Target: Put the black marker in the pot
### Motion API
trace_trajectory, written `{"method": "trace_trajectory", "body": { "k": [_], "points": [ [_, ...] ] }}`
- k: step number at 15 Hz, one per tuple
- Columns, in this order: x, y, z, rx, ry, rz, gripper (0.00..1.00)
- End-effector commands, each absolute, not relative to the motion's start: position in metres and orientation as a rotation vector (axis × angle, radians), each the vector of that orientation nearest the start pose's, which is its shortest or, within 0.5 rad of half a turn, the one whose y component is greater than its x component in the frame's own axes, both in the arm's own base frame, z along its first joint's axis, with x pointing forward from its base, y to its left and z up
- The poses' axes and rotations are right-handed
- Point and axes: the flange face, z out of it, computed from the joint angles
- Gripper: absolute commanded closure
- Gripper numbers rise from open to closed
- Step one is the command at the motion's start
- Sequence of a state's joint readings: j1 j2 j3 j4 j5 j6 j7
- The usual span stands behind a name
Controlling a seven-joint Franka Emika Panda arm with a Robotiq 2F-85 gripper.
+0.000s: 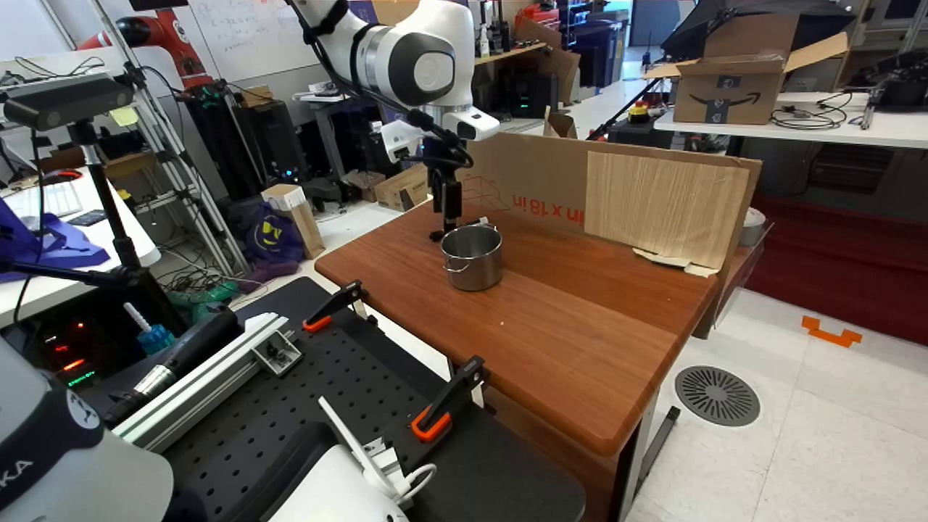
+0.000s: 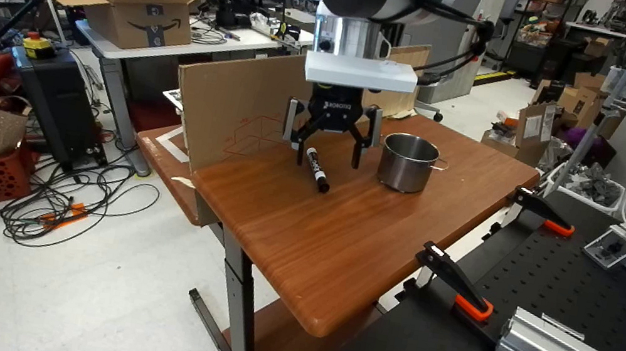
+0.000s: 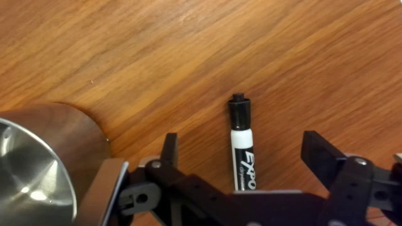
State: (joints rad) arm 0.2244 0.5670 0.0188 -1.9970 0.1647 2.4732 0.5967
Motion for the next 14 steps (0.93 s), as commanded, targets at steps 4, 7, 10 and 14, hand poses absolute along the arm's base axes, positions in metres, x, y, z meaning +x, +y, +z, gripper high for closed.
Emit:
{"method": "trace_trajectory", "body": {
  "k": [4, 7, 10, 14],
  "points": [
    [0.580, 0.154, 0.135, -3.077, 0.753, 0.164, 0.25],
    [0.580, 0.160, 0.132, -3.104, 0.734, 0.149, 0.42],
    [0.583, 0.165, 0.135, -3.112, 0.726, 0.128, 0.66],
    [0.584, 0.166, 0.143, -3.112, 0.714, 0.106, 0.93]
  ]
}}
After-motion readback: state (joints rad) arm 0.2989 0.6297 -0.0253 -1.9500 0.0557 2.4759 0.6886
